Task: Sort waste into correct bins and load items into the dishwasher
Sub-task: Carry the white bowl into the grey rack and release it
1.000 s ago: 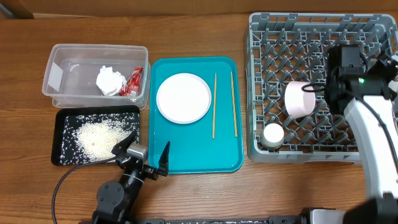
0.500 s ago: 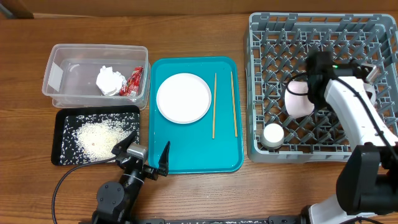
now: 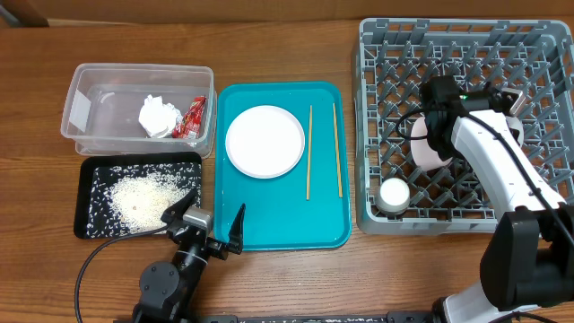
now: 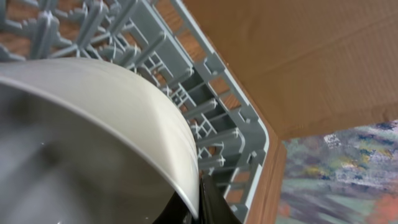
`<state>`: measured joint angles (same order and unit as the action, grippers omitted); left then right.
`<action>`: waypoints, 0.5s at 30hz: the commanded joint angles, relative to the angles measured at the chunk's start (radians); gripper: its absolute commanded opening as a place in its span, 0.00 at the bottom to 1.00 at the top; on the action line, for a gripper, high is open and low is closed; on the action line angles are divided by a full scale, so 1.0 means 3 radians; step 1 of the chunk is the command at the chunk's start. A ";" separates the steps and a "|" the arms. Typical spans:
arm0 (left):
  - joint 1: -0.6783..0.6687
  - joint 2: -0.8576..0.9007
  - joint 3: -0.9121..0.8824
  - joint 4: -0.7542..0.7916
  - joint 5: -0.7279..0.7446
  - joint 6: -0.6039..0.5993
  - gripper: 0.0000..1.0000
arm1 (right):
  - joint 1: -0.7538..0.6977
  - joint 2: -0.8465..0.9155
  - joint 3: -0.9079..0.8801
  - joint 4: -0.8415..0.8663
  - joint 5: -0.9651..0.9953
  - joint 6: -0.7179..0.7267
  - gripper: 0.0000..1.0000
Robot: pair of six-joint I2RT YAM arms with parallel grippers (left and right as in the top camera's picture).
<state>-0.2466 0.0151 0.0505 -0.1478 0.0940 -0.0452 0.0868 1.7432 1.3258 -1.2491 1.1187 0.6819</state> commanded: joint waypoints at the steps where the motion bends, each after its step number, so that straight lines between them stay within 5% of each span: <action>1: 0.0020 -0.0034 -0.0042 0.0019 0.0001 0.0015 1.00 | 0.0009 0.0052 0.0010 0.0072 0.0361 0.0053 0.04; 15: 0.0020 -0.0034 -0.0042 0.0019 0.0001 0.0015 1.00 | 0.0039 0.0228 0.0010 0.0151 0.0086 -0.0201 0.04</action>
<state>-0.2466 0.0151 0.0509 -0.1482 0.0940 -0.0452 0.0879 1.7981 1.3258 -1.1862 1.1831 0.6346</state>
